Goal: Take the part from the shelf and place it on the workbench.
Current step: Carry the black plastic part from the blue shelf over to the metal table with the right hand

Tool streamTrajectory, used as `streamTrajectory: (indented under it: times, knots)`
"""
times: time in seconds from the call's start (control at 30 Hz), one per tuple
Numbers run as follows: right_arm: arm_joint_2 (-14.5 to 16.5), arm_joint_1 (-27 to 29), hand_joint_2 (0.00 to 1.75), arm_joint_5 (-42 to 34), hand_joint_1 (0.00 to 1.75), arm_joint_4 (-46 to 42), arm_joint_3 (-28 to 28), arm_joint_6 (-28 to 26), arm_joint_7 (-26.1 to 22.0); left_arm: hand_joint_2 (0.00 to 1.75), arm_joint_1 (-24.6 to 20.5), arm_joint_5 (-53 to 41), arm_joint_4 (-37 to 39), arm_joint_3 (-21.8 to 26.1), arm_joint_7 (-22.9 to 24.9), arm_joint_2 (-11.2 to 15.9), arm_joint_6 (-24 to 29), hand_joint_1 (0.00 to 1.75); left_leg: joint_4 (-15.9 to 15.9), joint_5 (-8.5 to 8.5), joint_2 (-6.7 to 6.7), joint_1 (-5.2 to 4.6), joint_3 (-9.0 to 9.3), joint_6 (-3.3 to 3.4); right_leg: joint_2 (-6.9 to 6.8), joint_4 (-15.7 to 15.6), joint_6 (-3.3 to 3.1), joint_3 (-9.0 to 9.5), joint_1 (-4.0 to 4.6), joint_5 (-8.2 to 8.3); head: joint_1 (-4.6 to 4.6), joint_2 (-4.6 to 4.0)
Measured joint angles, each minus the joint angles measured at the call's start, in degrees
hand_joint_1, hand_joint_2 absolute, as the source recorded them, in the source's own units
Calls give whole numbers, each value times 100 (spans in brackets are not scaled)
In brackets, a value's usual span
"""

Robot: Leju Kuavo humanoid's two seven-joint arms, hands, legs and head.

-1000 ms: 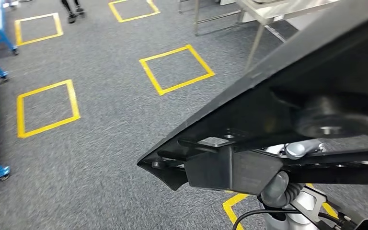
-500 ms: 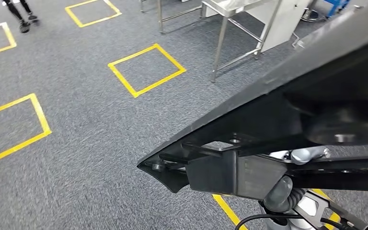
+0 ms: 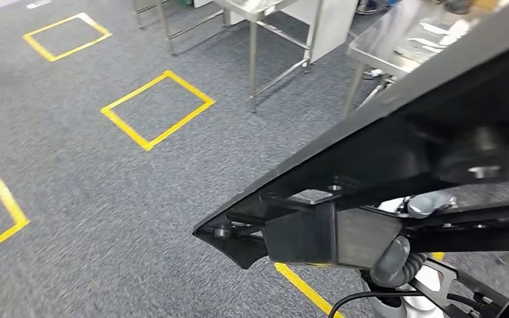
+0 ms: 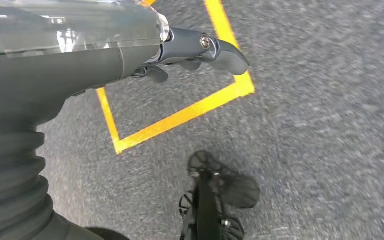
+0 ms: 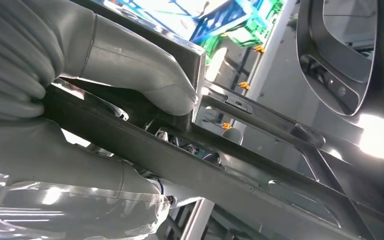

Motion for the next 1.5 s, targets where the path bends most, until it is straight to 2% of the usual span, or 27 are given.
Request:
streamTrajectory:
  times: [0.07,0.13,0.2,0.27,0.33,0.37,0.4,0.43,0.5,0.57,0.63,0.7,0.73,0.8,0.87,0.9,0.93,1.0,1.07,1.13,1.17,1.23,1.3,1.37,1.4,1.43,1.5]
  knots:
    - [-2,-8,175,2,175,24,-23,47,1,175,0,3,0,0,0,-1,16,0,-282,47,-173,11,108,40,120,38,71,-59,-13,0,0,0]
    - [-6,-6,175,3,175,42,-58,68,2,175,-6,3,0,1,-1,-9,25,0,-310,62,-79,-4,112,118,205,35,149,-98,-31,19,0,0]
    - [-16,-12,175,3,175,55,-87,68,0,175,-22,3,0,2,-2,-22,26,0,-352,90,52,-2,127,203,-19,196,202,-181,-23,-91,1,0]
    - [-24,-18,175,0,175,71,-97,67,-2,175,-15,2,0,2,-2,-27,26,0,-375,97,193,-12,131,255,-357,775,240,-462,-25,-414,1,0]
    - [-30,-12,175,-9,175,100,-99,67,-2,175,9,0,0,3,-1,-26,25,0,-373,86,351,-34,120,271,-460,1476,271,-815,-48,-695,1,0]
    - [-33,-9,175,-14,175,115,-102,67,-2,175,12,-3,0,4,0,-26,21,0,-371,79,433,-42,118,272,-478,1615,277,-883,-55,-703,1,0]
    - [-37,-7,175,-20,175,131,-107,67,-2,175,7,-7,0,4,1,-27,18,0,-370,72,510,-47,120,269,-500,1528,274,-834,-56,-609,0,0]
    - [-38,-7,175,-26,175,143,-114,67,-2,175,0,-12,0,3,1,-30,13,0,-370,63,579,-52,131,263,-547,1212,259,-657,-50,-435,0,0]
    - [-41,-14,175,-38,175,156,-131,67,-2,175,-10,-20,0,2,1,-38,8,0,-369,36,698,-67,169,233,-772,396,192,-202,-5,-141,0,0]
    - [-43,-23,175,-52,175,162,-147,65,-2,175,-11,-27,0,2,1,-44,6,0,-371,11,804,-74,202,178,-904,3,123,4,54,-66,1,0]
    - [-47,-21,175,-60,175,168,-166,62,-2,175,-22,-34,0,1,2,-51,4,0,-388,-7,919,-74,240,111,-792,-35,68,4,71,-58,-1,0]
    - [-53,-17,175,-61,175,170,-180,61,-3,175,-45,-39,0,-1,3,-61,2,0,-279,-104,787,-61,226,48,-666,-107,16,45,35,-13,-1,0]
    - [-55,-18,175,-61,175,171,-182,63,-3,175,-50,-39,0,-2,7,-67,2,0,-71,-231,637,-54,139,22,-605,-140,-6,68,10,10,-1,0]
    - [-55,-14,175,-58,175,184,-182,74,-2,175,-36,-36,0,-3,16,-75,9,0,655,-584,363,-35,-208,-10,-478,-151,-32,76,-8,21,-1,0]
    - [-55,-2,175,-55,175,209,-182,86,-1,175,-10,-25,0,-1,29,-78,24,0,1230,-731,313,-35,-526,-30,-317,-136,-37,74,-7,14,-1,0]
    - [-55,0,175,-56,175,225,-182,96,0,175,-5,-15,0,0,38,-78,30,0,1225,-635,307,-34,-556,-32,-232,-122,-32,76,-9,6,-1,0]
    - [-55,0,175,-59,175,241,-182,115,0,175,-7,-2,0,2,46,-78,34,0,984,-436,286,-31,-473,-28,-147,-102,-20,80,-14,-6,-1,0]
    - [-55,-12,175,-73,175,273,-182,174,0,175,-16,33,0,4,60,-78,40,0,195,-31,95,-11,-142,-8,0,-45,20,75,-17,-46,-1,1]
    - [-52,-38,175,-87,175,304,-181,227,1,175,-20,69,0,8,66,-78,49,0,-256,89,-91,4,58,35,129,2,76,35,-21,-68,0,1]
    - [-49,-63,175,-98,175,327,-180,254,3,175,-27,107,0,14,43,-79,46,0,-308,65,-57,0,86,103,242,4,148,-3,-34,-62,-1,1]
    - [-49,-71,175,-102,175,334,-180,261,3,175,-37,126,0,16,16,-82,33,0,-330,76,4,1,97,144,209,16,181,-11,-40,-70,-1,1]
    - [-49,-117,175,-113,175,345,-181,263,7,175,-57,176,0,25,-52,-88,-4,0,-377,94,129,8,123,228,-85,261,236,-131,-32,-226,1,1]
    - [-48,-166,175,-121,175,359,-182,262,11,175,-50,203,0,38,-94,-90,-25,0,-391,83,269,-6,134,275,-405,956,275,-484,-39,-572,1,1]
    - [-49,-171,175,-122,175,379,-182,259,13,175,-32,205,0,48,-105,-87,-27,0,-387,60,422,-18,140,284,-470,1606,305,-838,-65,-779,1,1]
    - [-50,-167,175,-121,175,387,-182,257,13,175,-30,207,0,51,-106,-87,-27,0,-385,45,498,-20,150,281,-484,1657,311,-879,-73,-723,1,0]
    - [-51,-165,175,-119,175,395,-182,256,12,175,-34,208,0,52,-107,-89,-28,0,-384,28,567,-21,169,272,-513,1464,308,-790,-77,-563,1,0]
    - [-51,-171,175,-114,175,398,-182,254,10,175,-46,209,0,55,-107,-93,-31,0,-382,-18,694,-29,231,237,-720,641,269,-372,-54,-167,1,0]
